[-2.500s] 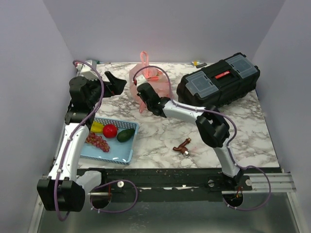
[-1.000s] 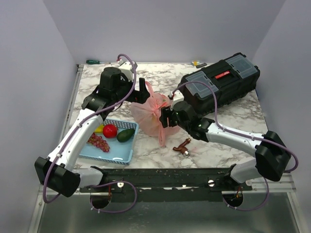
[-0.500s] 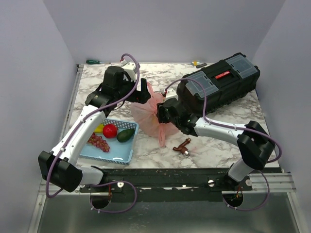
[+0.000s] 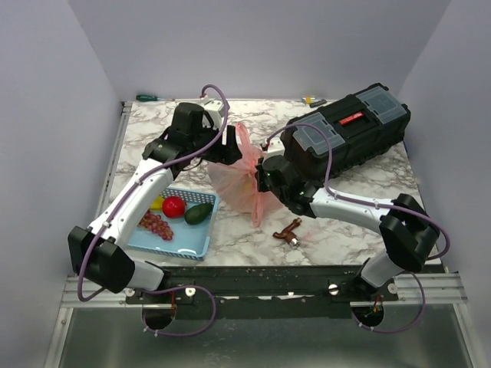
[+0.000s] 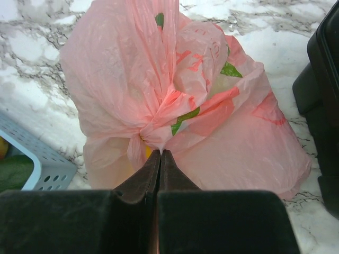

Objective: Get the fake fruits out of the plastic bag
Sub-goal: Untie the plastic bag at the center of the board.

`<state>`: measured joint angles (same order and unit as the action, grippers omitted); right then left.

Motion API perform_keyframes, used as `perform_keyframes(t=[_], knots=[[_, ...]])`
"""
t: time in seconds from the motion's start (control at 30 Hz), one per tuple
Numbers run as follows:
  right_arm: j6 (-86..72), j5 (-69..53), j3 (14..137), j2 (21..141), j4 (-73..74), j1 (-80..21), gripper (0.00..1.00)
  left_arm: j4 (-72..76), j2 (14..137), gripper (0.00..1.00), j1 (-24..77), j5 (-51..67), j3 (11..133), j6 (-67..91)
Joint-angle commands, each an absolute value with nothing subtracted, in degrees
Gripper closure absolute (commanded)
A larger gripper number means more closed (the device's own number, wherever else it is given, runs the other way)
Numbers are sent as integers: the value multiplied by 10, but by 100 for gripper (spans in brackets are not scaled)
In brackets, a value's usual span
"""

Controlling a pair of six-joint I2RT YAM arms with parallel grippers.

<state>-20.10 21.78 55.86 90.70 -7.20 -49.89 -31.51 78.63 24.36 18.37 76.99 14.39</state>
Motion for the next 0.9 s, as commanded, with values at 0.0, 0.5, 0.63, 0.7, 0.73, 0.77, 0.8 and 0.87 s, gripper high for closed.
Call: perform_keyframes(t=[0.0,0.5,0.63,0.7,0.73,0.77,0.8,0.87], knots=[[-197,215,561,893,-105,-501,99,-348,809,35,256,199,806,139],[-228,216,557,873,-111,-496,99,-453,914,62,274,141,874,134],[-232,209,556,868,-107,-496,99,-448,934,53,283,143,876,140],[-232,197,555,870,-111,-496,99,-440,943,49,285,157,876,144],[-233,190,555,872,-111,-496,99,-436,947,47,286,161,875,146],[-232,184,557,876,-109,-496,99,-434,948,46,287,160,875,146],[-232,178,560,879,-105,-496,99,-431,950,45,287,156,874,145],[-232,165,564,885,-96,-496,99,-428,954,42,288,146,874,143]])
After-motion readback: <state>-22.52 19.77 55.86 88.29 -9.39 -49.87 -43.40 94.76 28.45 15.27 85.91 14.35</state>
